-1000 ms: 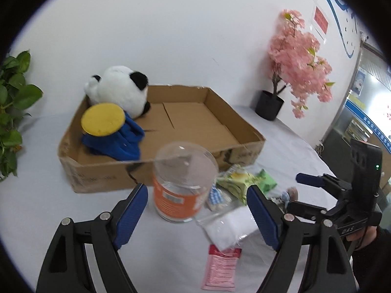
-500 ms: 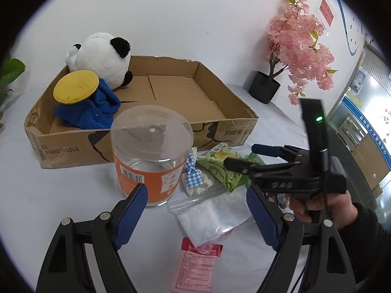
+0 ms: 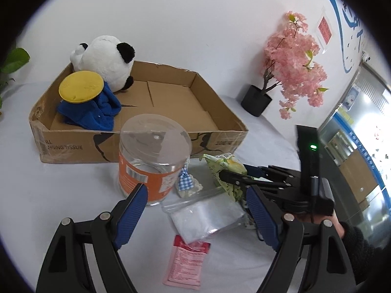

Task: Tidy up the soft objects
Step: 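Grasp the snack packet with the right gripper and lift it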

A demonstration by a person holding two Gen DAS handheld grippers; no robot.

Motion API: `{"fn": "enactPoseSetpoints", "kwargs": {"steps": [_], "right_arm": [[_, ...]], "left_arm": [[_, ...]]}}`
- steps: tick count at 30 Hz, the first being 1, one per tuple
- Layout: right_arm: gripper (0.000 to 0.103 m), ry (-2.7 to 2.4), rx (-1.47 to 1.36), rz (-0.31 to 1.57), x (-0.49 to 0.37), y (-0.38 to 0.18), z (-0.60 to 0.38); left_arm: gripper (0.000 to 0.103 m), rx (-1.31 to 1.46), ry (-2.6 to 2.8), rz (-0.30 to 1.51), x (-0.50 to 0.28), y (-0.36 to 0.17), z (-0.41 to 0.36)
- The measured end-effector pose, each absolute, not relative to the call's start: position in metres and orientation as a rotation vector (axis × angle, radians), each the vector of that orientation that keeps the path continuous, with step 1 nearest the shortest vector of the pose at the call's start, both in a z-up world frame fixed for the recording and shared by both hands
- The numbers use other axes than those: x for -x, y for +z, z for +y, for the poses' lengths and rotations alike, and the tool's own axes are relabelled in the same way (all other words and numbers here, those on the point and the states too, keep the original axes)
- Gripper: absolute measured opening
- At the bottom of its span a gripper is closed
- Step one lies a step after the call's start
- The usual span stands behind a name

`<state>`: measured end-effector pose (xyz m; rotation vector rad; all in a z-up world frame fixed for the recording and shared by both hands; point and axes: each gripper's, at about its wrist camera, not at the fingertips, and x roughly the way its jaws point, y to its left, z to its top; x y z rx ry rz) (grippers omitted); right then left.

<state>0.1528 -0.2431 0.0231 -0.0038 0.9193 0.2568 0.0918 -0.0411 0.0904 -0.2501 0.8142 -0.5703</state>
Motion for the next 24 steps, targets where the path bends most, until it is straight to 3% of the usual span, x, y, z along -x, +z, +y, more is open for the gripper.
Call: {"fn": "enactPoseSetpoints", "kwargs": {"steps": [5, 15, 17, 22, 24], "right_arm": [[0.040, 0.307, -0.075, 0.850, -0.084, 0.058, -0.248], [0.041, 0.294, -0.112, 0.959, -0.002, 0.017, -0.231], [0.041, 0.267, -0.093, 0.939, 0.006, 0.018, -0.230], [0.040, 0.208, -0.105, 0.880, 0.004, 0.026, -0.250], [0.040, 0.181, -0.119, 0.840, 0.006, 0.032, -0.264]], "left_arm": [[0.082, 0.373, -0.705, 0.869, -0.083, 0.087, -0.045], [0.079, 0.494, -0.897, 1.211, -0.078, 0.023, -0.107], [0.074, 0.490, -0.890, 1.208, -0.079, 0.024, -0.115], [0.038, 0.425, -0.876, 1.187, -0.090, 0.031, -0.136], [0.031, 0.416, -0.884, 1.171, -0.099, 0.037, -0.145]]}}
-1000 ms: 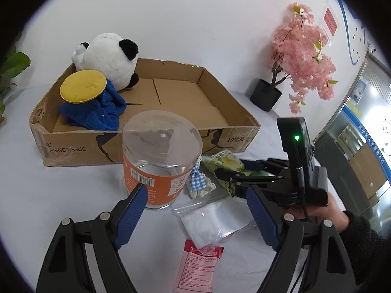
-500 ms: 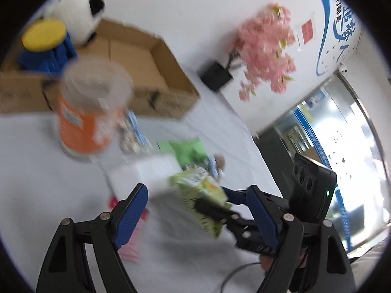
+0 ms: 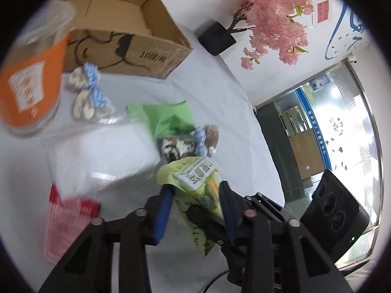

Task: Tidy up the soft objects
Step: 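Grasp the snack packet with the right gripper and lift it, then lower the snack packet into the box and open the right gripper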

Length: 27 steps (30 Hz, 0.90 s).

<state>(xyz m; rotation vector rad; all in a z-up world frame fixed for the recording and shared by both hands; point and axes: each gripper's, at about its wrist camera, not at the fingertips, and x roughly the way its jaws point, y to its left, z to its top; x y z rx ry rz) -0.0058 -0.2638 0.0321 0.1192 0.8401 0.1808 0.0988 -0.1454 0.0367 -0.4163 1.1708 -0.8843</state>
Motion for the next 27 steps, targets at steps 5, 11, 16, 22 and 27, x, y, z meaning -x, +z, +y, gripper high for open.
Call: {"fn": "enactPoseSetpoints", "kwargs": {"steps": [5, 11, 16, 22, 27], "right_arm": [[0.040, 0.125, -0.068, 0.750, -0.014, 0.050, -0.290], [0.040, 0.106, -0.007, 0.594, -0.060, 0.086, -0.313], [0.040, 0.139, 0.029, 0.506, -0.120, 0.106, -0.316], [0.040, 0.240, -0.009, 0.518, -0.200, 0.101, -0.311], [0.040, 0.278, -0.088, 0.670, -0.253, 0.070, -0.310]], "left_arm": [[0.031, 0.402, -0.927, 1.064, -0.125, 0.061, -0.171], [0.029, 0.467, -0.935, 0.923, -0.172, 0.093, -0.179], [0.029, 0.561, -0.854, 0.842, -0.221, 0.108, -0.171], [0.028, 0.627, -0.705, 0.857, -0.276, 0.098, -0.152], [0.027, 0.635, -0.609, 0.973, -0.308, 0.069, -0.153]]}}
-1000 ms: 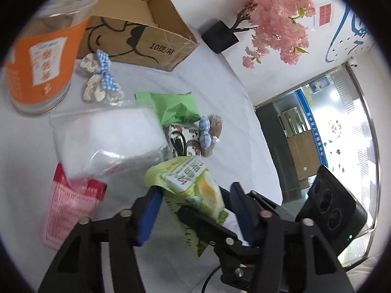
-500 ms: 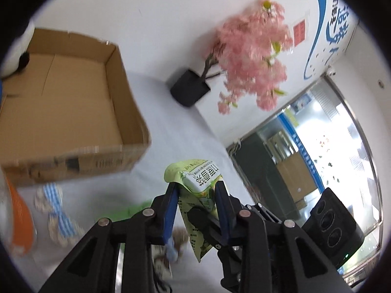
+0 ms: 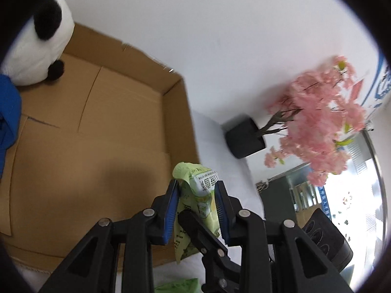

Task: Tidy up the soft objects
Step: 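Lower the snack packet into the box and open the right gripper, then move the right gripper over the pink sachet on the table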

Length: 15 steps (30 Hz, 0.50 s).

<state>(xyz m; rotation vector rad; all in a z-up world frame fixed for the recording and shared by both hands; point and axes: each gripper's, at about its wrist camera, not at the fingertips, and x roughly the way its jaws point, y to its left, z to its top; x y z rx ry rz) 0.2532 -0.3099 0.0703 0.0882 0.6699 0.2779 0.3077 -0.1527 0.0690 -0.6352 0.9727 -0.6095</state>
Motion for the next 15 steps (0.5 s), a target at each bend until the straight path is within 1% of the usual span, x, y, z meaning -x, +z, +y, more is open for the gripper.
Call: {"fn": "enactPoseSetpoints", "kwargs": {"steps": [2, 3, 5, 6, 7, 9, 11, 12, 13, 14, 15], "right_arm": [[0.042, 0.243, -0.111, 0.726, -0.266, 0.058, -0.314], [0.044, 0.234, -0.136, 0.760, -0.271, 0.053, -0.318], [0.044, 0.206, -0.177, 0.790, -0.275, 0.048, -0.327], [0.050, 0.202, -0.178, 0.787, -0.273, 0.050, -0.329], [0.062, 0.186, -0.157, 0.778, -0.269, 0.054, -0.329], [0.075, 0.170, -0.122, 0.731, -0.252, 0.068, -0.329], [0.080, 0.182, -0.103, 0.691, -0.227, 0.080, -0.325], [0.086, 0.188, -0.086, 0.658, -0.210, 0.089, -0.325], [0.092, 0.192, -0.075, 0.636, -0.191, 0.096, -0.323], [0.094, 0.208, -0.060, 0.605, -0.168, 0.103, -0.322], [0.097, 0.227, -0.055, 0.588, -0.152, 0.109, -0.320]], "left_arm": [[0.027, 0.628, -0.601, 1.013, -0.311, 0.063, -0.157], [0.029, 0.620, -0.591, 1.030, -0.311, 0.062, -0.160], [0.035, 0.588, -0.598, 1.034, -0.304, 0.068, -0.163], [0.041, 0.562, -0.606, 1.024, -0.299, 0.074, -0.165], [0.047, 0.529, -0.614, 1.004, -0.292, 0.082, -0.167], [0.052, 0.460, -0.644, 0.952, -0.273, 0.101, -0.168], [0.053, 0.370, -0.684, 0.890, -0.246, 0.121, -0.165], [0.054, 0.314, -0.704, 0.853, -0.227, 0.131, -0.161], [0.059, 0.274, -0.712, 0.829, -0.212, 0.137, -0.156], [0.063, 0.237, -0.713, 0.801, -0.196, 0.142, -0.149], [0.072, 0.204, -0.702, 0.774, -0.179, 0.145, -0.139]]}}
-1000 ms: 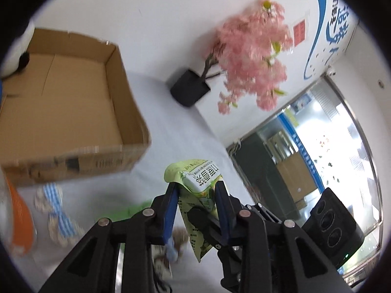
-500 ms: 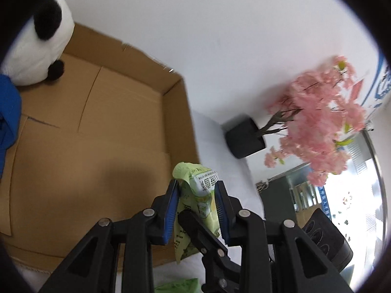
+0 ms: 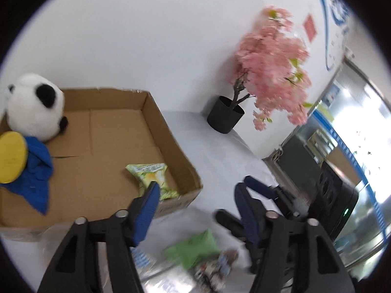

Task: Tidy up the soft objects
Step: 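Move the right gripper over the pink sachet on the table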

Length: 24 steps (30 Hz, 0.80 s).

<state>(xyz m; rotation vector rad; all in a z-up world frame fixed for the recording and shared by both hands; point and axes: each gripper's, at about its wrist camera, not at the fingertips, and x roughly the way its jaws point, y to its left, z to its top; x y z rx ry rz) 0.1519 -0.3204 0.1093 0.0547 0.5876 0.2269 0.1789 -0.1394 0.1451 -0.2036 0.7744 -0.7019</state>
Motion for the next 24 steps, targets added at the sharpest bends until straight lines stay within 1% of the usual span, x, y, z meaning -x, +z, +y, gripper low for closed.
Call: {"fn": "enactPoseSetpoints", "kwargs": {"steps": [1, 4, 7, 8, 10, 15, 16, 18, 20, 24], "right_arm": [[0.098, 0.273, -0.059, 0.579, -0.131, 0.113, -0.318], [0.099, 0.466, -0.128, 0.655, -0.088, 0.100, -0.305], [0.099, 0.607, -0.134, 0.786, -0.061, 0.069, -0.276], [0.099, 0.613, -0.123, 0.817, -0.058, 0.060, -0.268], [0.094, 0.599, -0.109, 0.872, -0.055, 0.042, -0.254], [0.093, 0.518, -0.075, 0.911, -0.068, 0.029, -0.236], [0.090, 0.508, -0.059, 0.921, -0.072, 0.029, -0.232], [0.087, 0.529, -0.030, 0.950, -0.075, 0.028, -0.218], [0.087, 0.593, 0.001, 0.955, -0.068, 0.028, -0.201], [0.087, 0.647, 0.052, 1.023, -0.038, 0.010, -0.167]], "left_arm": [[0.078, 0.174, -0.677, 0.754, -0.161, 0.146, -0.128], [0.078, 0.119, -0.651, 0.756, -0.117, 0.133, -0.098], [0.078, 0.130, -0.622, 0.841, -0.090, 0.107, -0.071], [0.078, 0.149, -0.616, 0.876, -0.084, 0.096, -0.062], [0.078, 0.200, -0.573, 0.933, -0.074, 0.076, -0.044], [0.077, 0.299, -0.528, 1.006, -0.063, 0.042, -0.021], [0.077, 0.315, -0.536, 1.006, -0.063, 0.038, -0.019], [0.076, 0.349, -0.545, 1.030, -0.066, 0.027, -0.015], [0.076, 0.390, -0.569, 1.062, -0.067, 0.016, -0.010], [0.065, 0.475, -0.641, 1.131, -0.073, -0.003, -0.010]]}}
